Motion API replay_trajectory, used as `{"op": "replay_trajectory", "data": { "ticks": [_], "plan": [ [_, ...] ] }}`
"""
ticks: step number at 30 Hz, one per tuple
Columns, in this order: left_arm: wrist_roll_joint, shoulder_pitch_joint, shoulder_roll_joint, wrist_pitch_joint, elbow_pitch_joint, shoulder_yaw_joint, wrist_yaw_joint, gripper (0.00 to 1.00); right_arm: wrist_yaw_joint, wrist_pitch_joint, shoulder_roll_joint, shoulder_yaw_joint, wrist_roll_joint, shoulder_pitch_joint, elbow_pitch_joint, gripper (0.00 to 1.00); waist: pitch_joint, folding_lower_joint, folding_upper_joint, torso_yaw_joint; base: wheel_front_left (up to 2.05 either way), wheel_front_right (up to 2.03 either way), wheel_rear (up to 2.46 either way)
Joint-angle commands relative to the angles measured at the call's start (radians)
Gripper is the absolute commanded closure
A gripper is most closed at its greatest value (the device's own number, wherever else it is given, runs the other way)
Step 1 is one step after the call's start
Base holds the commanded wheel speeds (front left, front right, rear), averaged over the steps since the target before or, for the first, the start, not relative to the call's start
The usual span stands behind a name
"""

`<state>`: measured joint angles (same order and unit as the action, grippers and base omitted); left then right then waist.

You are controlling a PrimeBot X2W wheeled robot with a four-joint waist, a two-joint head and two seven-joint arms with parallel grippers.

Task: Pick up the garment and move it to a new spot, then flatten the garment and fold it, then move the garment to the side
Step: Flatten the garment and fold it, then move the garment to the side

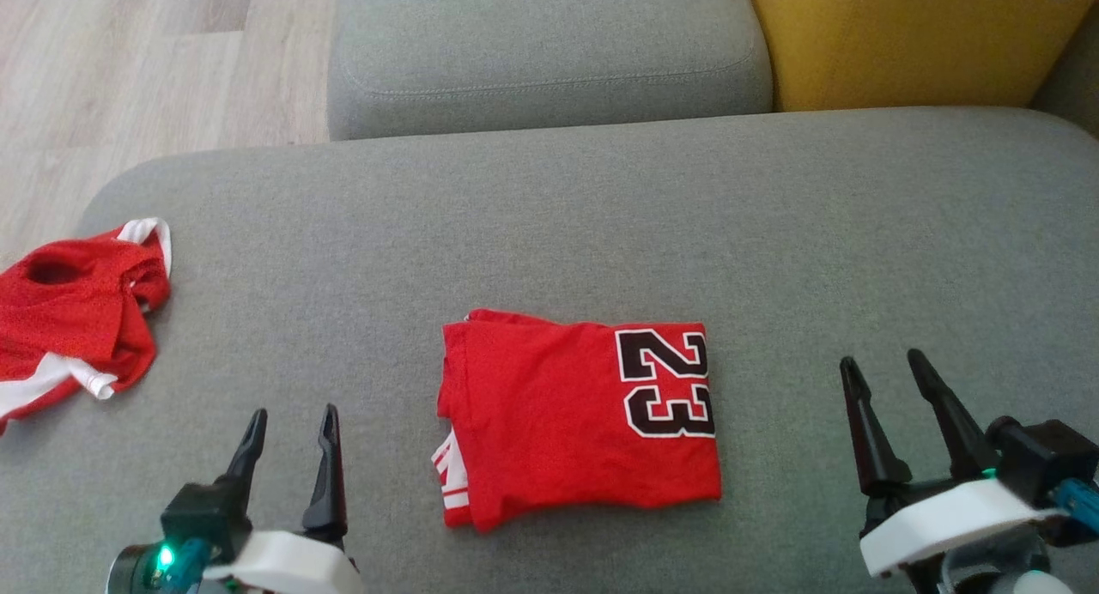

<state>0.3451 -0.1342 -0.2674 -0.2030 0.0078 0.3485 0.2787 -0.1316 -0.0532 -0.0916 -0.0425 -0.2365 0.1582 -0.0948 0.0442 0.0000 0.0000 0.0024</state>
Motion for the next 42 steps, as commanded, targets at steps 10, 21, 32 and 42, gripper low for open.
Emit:
{"op": "replay_trajectory", "data": {
  "ticks": [10,21,32,42],
  "plan": [
    [0.003,0.041,-0.019,-0.001,-0.031,-0.027,0.012,0.00,0.001,-0.012,0.006,-0.007,0.017,-0.016,-0.043,0.00,-0.001,0.0000,0.0000,0.004,0.00,0.00,0.00],
    [0.003,0.052,-0.015,-0.005,-0.024,-0.017,0.016,0.00,0.001,-0.018,0.006,-0.008,0.024,-0.018,-0.042,0.00,-0.001,0.0000,0.0000,0.009,0.00,0.00,0.00],
    [-0.004,0.105,-0.002,-0.006,-0.017,0.013,0.000,0.00,0.001,-0.029,-0.009,-0.015,0.008,-0.043,0.083,0.00,-0.027,0.0000,0.0000,0.080,0.00,0.00,0.00],
    [-0.013,0.197,0.044,-0.037,0.017,0.043,-0.030,0.00,0.001,0.011,-0.017,-0.073,-0.039,-0.175,0.368,0.00,-0.123,0.0000,0.0000,0.188,0.00,0.00,0.00]
  ]
}}
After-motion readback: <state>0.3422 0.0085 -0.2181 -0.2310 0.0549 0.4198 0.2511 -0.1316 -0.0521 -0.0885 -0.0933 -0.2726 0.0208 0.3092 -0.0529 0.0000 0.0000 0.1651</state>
